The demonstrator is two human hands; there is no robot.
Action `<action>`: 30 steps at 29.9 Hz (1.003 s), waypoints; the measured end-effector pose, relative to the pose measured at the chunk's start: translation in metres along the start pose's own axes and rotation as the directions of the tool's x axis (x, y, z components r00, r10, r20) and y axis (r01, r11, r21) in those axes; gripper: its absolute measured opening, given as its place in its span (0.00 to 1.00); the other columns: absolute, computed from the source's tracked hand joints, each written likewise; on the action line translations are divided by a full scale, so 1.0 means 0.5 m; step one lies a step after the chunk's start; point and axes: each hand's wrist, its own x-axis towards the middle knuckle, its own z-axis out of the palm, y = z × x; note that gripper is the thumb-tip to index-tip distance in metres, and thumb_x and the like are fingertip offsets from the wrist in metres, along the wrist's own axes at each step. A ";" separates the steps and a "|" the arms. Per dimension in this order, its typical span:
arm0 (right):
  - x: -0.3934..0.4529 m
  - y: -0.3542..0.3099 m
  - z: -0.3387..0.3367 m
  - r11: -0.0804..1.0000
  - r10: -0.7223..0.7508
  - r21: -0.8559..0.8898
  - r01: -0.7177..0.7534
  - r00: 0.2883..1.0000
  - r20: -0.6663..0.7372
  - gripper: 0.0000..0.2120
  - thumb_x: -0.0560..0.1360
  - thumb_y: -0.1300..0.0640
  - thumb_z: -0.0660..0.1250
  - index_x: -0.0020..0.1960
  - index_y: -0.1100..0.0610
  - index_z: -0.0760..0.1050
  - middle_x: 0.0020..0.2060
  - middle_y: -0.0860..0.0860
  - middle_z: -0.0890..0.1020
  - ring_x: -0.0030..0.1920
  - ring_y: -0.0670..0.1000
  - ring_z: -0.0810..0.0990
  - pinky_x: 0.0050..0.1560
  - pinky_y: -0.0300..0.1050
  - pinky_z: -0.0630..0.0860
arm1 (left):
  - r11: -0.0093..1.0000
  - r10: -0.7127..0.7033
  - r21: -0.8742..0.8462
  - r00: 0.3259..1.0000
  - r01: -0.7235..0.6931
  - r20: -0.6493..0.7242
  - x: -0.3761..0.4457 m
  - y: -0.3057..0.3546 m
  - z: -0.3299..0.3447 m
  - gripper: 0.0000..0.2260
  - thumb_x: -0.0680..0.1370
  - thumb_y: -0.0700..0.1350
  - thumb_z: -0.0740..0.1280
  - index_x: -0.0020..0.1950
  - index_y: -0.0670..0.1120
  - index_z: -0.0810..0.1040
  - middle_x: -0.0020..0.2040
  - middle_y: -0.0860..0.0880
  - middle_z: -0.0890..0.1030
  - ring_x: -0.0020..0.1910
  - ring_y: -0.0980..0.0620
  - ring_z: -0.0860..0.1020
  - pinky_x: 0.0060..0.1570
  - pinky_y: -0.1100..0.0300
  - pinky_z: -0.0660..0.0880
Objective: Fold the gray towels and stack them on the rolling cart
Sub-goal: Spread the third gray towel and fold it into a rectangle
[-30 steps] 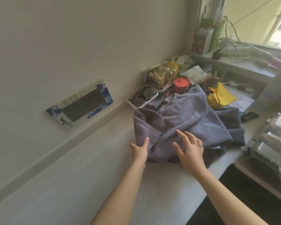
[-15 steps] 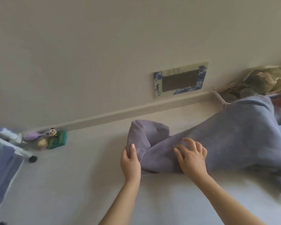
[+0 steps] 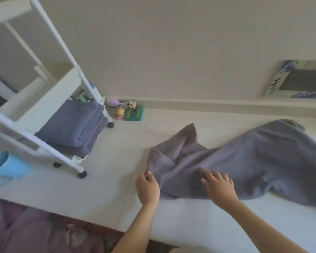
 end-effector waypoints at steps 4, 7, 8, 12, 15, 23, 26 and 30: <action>0.009 -0.022 0.007 0.996 0.038 -0.084 -0.041 0.998 -0.040 0.24 0.80 0.40 0.46 0.75 0.41 0.49 0.63 0.49 0.69 0.63 0.54 0.66 0.63 0.48 0.63 | 0.992 0.089 0.091 0.995 -0.092 0.039 0.027 0.000 -0.011 0.16 0.80 0.43 0.59 0.66 0.38 0.73 0.63 0.38 0.75 0.65 0.40 0.70 0.62 0.50 0.65; 0.003 -0.037 0.024 0.990 0.077 -0.110 -0.085 0.994 -0.075 0.23 0.80 0.41 0.47 0.74 0.41 0.55 0.58 0.49 0.70 0.59 0.54 0.67 0.60 0.48 0.64 | 0.963 0.218 0.141 0.971 -0.231 0.102 0.049 0.010 -0.008 0.18 0.80 0.46 0.59 0.69 0.43 0.71 0.67 0.43 0.72 0.68 0.44 0.67 0.64 0.50 0.64; -0.003 -0.038 0.028 0.988 0.091 -0.115 -0.100 0.993 -0.076 0.22 0.80 0.42 0.47 0.73 0.41 0.57 0.57 0.49 0.70 0.58 0.54 0.68 0.60 0.47 0.64 | 0.941 0.279 0.156 0.949 -0.300 0.144 0.054 0.011 0.000 0.19 0.80 0.48 0.58 0.70 0.44 0.70 0.68 0.44 0.71 0.69 0.45 0.67 0.64 0.50 0.63; -0.017 -0.041 0.036 0.987 0.108 -0.094 -0.129 0.973 -0.203 0.20 0.80 0.44 0.49 0.57 0.45 0.78 0.45 0.50 0.78 0.48 0.55 0.76 0.50 0.49 0.67 | 0.803 0.513 0.175 0.811 -0.569 0.281 0.066 0.029 0.029 0.33 0.73 0.60 0.45 0.70 0.45 0.71 0.72 0.47 0.68 0.72 0.47 0.64 0.68 0.48 0.59; -0.025 -0.043 0.037 0.983 0.066 -0.134 -0.128 0.918 -0.390 0.24 0.75 0.46 0.50 0.31 0.51 0.79 0.29 0.48 0.77 0.32 0.55 0.76 0.42 0.47 0.62 | 0.643 0.602 0.243 0.675 -0.727 0.427 0.081 0.057 0.058 0.36 0.72 0.61 0.39 0.73 0.46 0.66 0.75 0.47 0.63 0.75 0.50 0.57 0.72 0.48 0.50; 0.045 -0.049 0.033 0.998 0.039 0.051 -0.026 0.967 -0.253 0.39 0.75 0.33 0.33 0.74 0.53 0.59 0.74 0.50 0.62 0.75 0.51 0.54 0.73 0.45 0.47 | 0.462 0.531 0.198 0.448 -0.865 0.720 0.136 0.125 0.127 0.33 0.79 0.62 0.43 0.77 0.44 0.38 0.78 0.45 0.43 0.77 0.47 0.45 0.73 0.58 0.38; 0.080 -0.041 0.030 0.998 0.064 0.032 -0.061 0.991 -0.115 0.49 0.65 0.31 0.18 0.76 0.51 0.52 0.75 0.46 0.58 0.76 0.48 0.50 0.73 0.43 0.36 | 0.465 0.429 0.185 0.403 -0.866 0.808 0.161 0.138 0.144 0.32 0.82 0.57 0.50 0.77 0.45 0.37 0.78 0.48 0.43 0.77 0.49 0.43 0.73 0.57 0.38; 0.089 -0.040 0.033 0.981 0.182 -0.031 -0.190 0.969 -0.168 0.37 0.77 0.38 0.32 0.70 0.53 0.68 0.67 0.49 0.74 0.69 0.53 0.69 0.71 0.48 0.47 | 0.442 0.368 0.375 0.546 -0.815 0.753 0.209 0.116 0.150 0.34 0.80 0.62 0.46 0.76 0.43 0.36 0.78 0.46 0.41 0.77 0.50 0.41 0.74 0.52 0.37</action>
